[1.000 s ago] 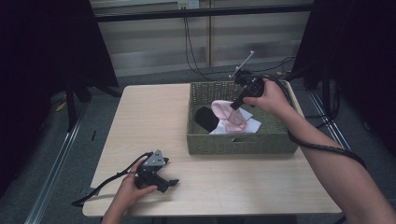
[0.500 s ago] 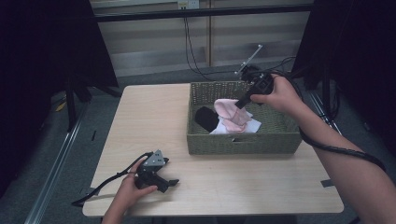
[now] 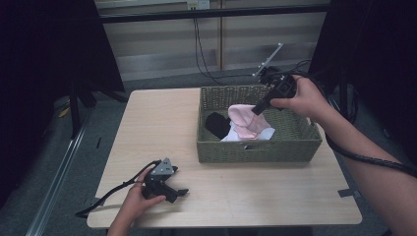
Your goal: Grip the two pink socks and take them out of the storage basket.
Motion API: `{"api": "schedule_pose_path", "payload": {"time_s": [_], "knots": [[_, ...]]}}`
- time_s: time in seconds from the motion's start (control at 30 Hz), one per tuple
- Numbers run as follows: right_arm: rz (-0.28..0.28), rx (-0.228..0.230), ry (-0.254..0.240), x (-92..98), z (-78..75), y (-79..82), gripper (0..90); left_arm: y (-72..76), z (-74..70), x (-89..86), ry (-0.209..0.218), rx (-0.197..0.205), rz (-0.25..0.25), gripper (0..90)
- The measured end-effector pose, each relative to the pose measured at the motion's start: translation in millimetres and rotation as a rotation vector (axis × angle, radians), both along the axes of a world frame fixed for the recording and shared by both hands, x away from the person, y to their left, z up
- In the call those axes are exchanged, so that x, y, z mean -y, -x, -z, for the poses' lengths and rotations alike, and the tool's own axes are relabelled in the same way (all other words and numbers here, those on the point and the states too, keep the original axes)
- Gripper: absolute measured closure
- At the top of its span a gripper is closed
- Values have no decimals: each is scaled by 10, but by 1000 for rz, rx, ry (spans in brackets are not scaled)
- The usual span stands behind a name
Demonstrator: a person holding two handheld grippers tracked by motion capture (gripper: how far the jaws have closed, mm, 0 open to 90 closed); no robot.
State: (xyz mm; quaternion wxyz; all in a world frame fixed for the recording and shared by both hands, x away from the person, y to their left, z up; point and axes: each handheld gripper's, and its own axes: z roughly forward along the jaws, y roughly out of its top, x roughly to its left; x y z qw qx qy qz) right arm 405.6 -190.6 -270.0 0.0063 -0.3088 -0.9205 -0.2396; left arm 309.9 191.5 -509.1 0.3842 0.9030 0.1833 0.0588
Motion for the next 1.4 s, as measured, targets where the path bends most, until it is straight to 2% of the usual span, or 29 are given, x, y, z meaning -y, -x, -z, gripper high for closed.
{"api": "schedule_pose_path", "payload": {"time_s": [0.33,0.63,1.13,1.4], "knots": [[-29,1,-4,12,-79,121,871,-1,-1,-1,-1,0,1,69],[-81,2,-24,16,-116,291,870,-1,0,-1,-1,1,1,69],[-168,-21,-34,-80,84,551,868,0,0,0,-1,0,1,69],[-182,-32,-30,-137,222,610,865,0,4,2,6,1,0,69]]}}
